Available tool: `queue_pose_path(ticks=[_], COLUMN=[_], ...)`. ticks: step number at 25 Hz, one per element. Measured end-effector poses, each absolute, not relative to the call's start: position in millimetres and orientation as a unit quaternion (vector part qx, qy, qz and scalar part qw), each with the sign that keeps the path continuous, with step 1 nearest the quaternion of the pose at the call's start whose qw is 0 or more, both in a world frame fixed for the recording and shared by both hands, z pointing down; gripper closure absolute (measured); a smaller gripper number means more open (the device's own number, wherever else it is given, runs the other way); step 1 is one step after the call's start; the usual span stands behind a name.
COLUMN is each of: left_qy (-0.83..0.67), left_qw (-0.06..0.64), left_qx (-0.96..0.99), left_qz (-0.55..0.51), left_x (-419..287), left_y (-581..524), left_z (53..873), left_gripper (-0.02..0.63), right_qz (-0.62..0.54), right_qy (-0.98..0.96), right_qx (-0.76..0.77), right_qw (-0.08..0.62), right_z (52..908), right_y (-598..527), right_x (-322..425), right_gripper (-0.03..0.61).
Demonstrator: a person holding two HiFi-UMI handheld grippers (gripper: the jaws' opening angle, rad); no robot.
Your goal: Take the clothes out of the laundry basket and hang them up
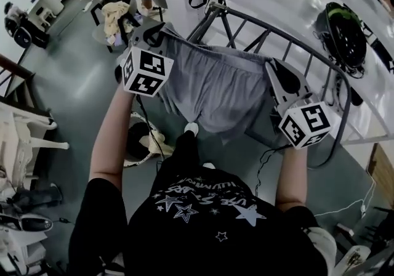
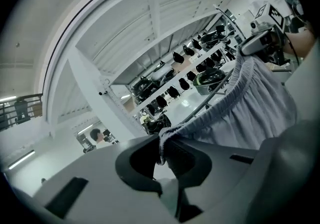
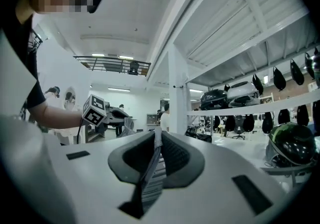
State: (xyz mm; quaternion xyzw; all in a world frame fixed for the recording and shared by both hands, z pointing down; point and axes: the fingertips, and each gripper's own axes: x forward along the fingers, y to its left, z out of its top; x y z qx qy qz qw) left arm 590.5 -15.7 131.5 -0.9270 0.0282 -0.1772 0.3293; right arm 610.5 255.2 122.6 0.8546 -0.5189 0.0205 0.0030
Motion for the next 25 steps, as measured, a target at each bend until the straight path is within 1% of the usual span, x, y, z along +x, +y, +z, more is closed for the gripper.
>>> queue_pose_path(ticks=[8, 13, 20, 25], left_qy=[-0.051, -0.095, -0.135, -0.158], left_qw=[0.335, 0.338, 0.343, 0.347], left_qx=[-0.929, -0.924, -0.919, -0.912], left_qz=[-0.153, -0.152, -0.144, -0.152], left_x=[718.5, 786.6, 863.1, 897.5], left_y=[-25.0, -30.0, -34.6, -26.4], left_z=[151.3, 160.5, 165.9, 195.4], left_gripper=[0.569, 0.569, 0.569, 0.569], right_qz=[0.034, 0.052, 0.072, 0.097], right_qy=[-0.439, -0.391, -0.342, -0.312], right_qx=[0.898, 0.918, 0.936, 0.944], right_qw=[0.020, 0.035, 0.048, 0.053], right_z=[133.3, 136.1, 139.7, 172.9], right_y=[249.3, 242.7, 235.8, 240.0], right_x=[699.3, 753.7, 818.6, 854.6], right_gripper=[0.534, 0.534, 0.534, 0.535])
